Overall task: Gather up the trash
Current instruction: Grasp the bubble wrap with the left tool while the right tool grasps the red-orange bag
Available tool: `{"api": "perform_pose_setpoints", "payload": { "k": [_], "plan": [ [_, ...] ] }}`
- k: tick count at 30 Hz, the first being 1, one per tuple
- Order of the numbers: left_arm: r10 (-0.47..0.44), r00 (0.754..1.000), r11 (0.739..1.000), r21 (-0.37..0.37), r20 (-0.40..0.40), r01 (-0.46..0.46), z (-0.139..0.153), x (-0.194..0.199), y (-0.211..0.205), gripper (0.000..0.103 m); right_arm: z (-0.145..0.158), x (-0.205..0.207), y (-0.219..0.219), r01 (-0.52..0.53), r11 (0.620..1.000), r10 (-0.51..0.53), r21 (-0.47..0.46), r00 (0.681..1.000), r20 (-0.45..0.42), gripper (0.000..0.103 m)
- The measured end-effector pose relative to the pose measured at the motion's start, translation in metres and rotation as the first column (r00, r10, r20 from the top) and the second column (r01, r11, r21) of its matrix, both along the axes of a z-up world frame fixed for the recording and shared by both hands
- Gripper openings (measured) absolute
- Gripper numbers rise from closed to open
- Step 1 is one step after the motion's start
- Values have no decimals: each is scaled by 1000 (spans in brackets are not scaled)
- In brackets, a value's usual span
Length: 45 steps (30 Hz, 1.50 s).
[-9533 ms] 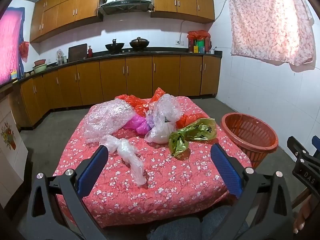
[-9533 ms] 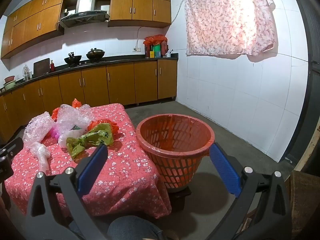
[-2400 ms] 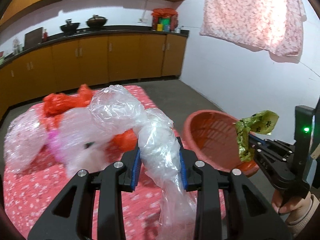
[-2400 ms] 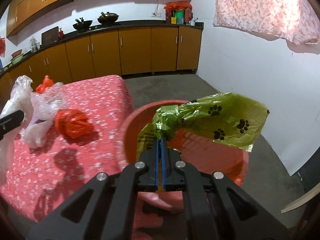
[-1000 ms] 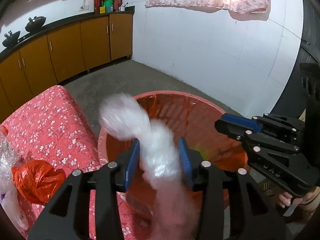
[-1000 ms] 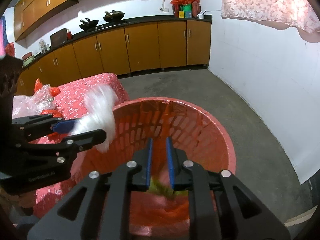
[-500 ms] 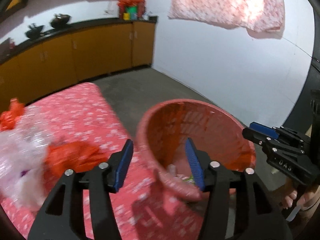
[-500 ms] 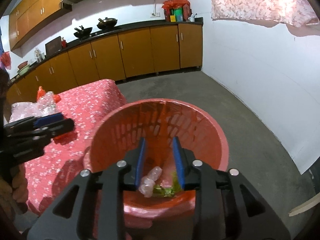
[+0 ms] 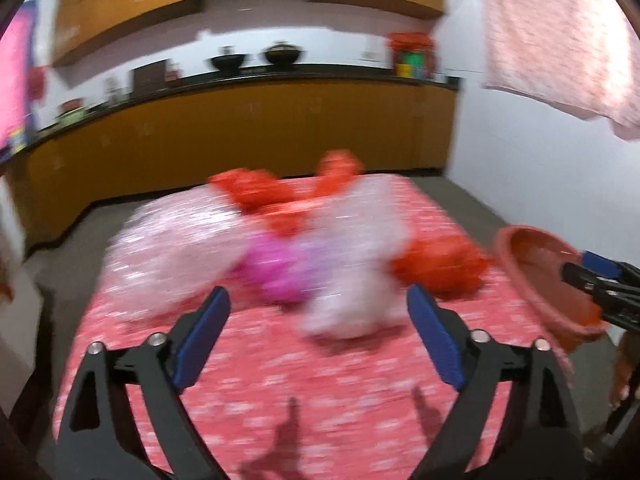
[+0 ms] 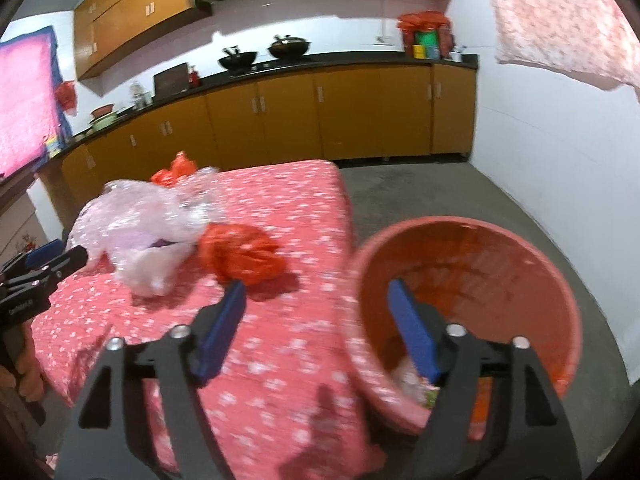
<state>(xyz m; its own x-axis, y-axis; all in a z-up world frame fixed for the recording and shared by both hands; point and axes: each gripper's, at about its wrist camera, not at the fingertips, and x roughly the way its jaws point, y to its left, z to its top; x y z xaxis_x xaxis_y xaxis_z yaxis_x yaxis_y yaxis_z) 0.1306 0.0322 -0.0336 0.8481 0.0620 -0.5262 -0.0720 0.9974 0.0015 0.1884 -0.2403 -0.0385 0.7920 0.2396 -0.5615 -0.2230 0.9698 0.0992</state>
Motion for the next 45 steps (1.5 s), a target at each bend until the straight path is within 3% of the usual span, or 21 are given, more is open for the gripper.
{"api": "perform_pose_setpoints", "payload": {
  "k": [5, 9, 23, 25, 27, 30, 43, 44, 45],
  "plan": [
    [141, 990, 990, 23, -17, -141, -9, 5, 61, 98, -9, 16, 44, -21, 1000, 21, -22, 1000, 1, 88],
    [188, 982, 982, 37, -18, -188, -13, 12, 94, 100, -15, 38, 68, -13, 999, 13, -42, 1000, 5, 94],
    [189, 981, 982, 33, -49, -188, -22, 46, 149, 101, -39, 107, 111, -110, 980, 88, -165, 986, -139, 98],
    [182, 982, 983, 31, -50, -181, -22, 50, 152, 101, -45, 111, 114, -129, 979, 103, -159, 981, -165, 96],
    [175, 983, 984, 33, -57, -174, -24, 54, 153, 101, -50, 112, 115, -138, 978, 110, -155, 978, -178, 83],
    [156, 985, 988, 29, -69, -155, -29, 55, 154, 101, -51, 111, 116, -141, 981, 114, -133, 975, -189, 74],
    [88, 991, 996, -20, -101, -90, -33, 75, 159, 101, -50, 96, 111, -141, 986, 121, -95, 974, -190, 72],
    [84, 991, 996, -21, -105, -87, -33, 76, 159, 99, -50, 94, 111, -141, 985, 121, -97, 974, -191, 72],
    [74, 991, 997, -21, -108, -77, -33, 78, 158, 86, -51, 93, 110, -141, 985, 120, -100, 974, -192, 72]
  ]
}}
